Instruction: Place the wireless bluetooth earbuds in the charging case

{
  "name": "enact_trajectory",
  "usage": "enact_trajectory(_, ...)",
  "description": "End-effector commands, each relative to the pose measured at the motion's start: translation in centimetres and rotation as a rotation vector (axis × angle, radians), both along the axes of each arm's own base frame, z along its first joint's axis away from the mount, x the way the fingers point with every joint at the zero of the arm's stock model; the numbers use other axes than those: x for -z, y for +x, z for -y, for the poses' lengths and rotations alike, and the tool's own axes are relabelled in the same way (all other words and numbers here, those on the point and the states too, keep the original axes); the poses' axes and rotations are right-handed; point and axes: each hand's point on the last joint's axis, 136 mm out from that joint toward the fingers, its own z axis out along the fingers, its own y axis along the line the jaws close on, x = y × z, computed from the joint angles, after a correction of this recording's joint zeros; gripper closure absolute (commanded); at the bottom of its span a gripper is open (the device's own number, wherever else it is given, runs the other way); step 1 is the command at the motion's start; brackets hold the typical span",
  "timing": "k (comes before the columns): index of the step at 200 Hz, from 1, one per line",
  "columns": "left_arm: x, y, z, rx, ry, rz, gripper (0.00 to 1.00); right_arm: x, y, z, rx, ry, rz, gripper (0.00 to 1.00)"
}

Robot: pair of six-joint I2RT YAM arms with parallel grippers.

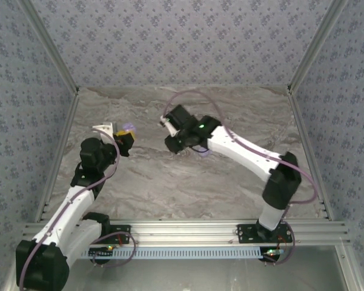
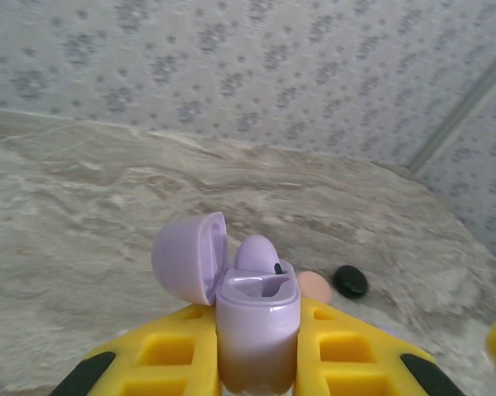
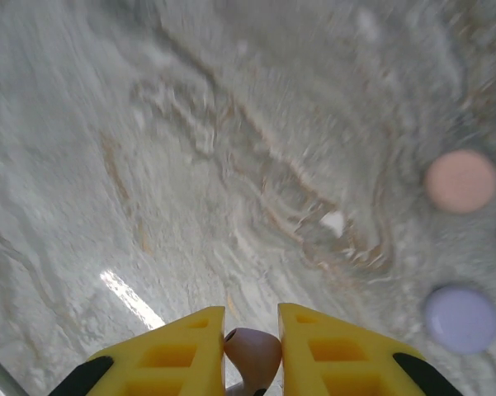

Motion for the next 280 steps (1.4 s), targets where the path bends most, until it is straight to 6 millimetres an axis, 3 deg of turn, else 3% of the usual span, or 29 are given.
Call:
enact_trajectory(1, -4.9, -1.4, 4.3, 0.219, 0.005, 0.165, 1.0, -5.0, 0.3, 1.2, -0.02, 0.129, 0.093, 0.78)
enact_trajectory(41, -6.4, -3.6, 9.9, 0.451, 0.056, 0.246, 1.0, -11.9, 0.4, 3.7, -0.034, 0.302, 0.238, 0.78)
enact_trajectory(81, -7.4, -4.9, 13.5, 0.607, 0.048, 0.3, 1.0, -14.8, -0.7, 4.6, -0.09, 0.363, 0.35, 0.77)
enact_trajectory(116, -7.9, -6.1, 16.1, 0.729, 0.044, 0.309, 1.0, -15.0, -1.1, 4.5, -0.11, 0.385, 0.364, 0.77)
enact_trajectory(152, -8.0, -6.3, 17.5, 0.768, 0.037, 0.31, 1.0, -14.4, -1.5, 4.1, -0.126, 0.39, 0.358, 0.77)
enact_trajectory(280, -7.9, -5.4, 17.8, 0.734, 0.022, 0.284, 1.0, -11.5, -1.9, 3.7, -0.126, 0.335, 0.327, 0.77)
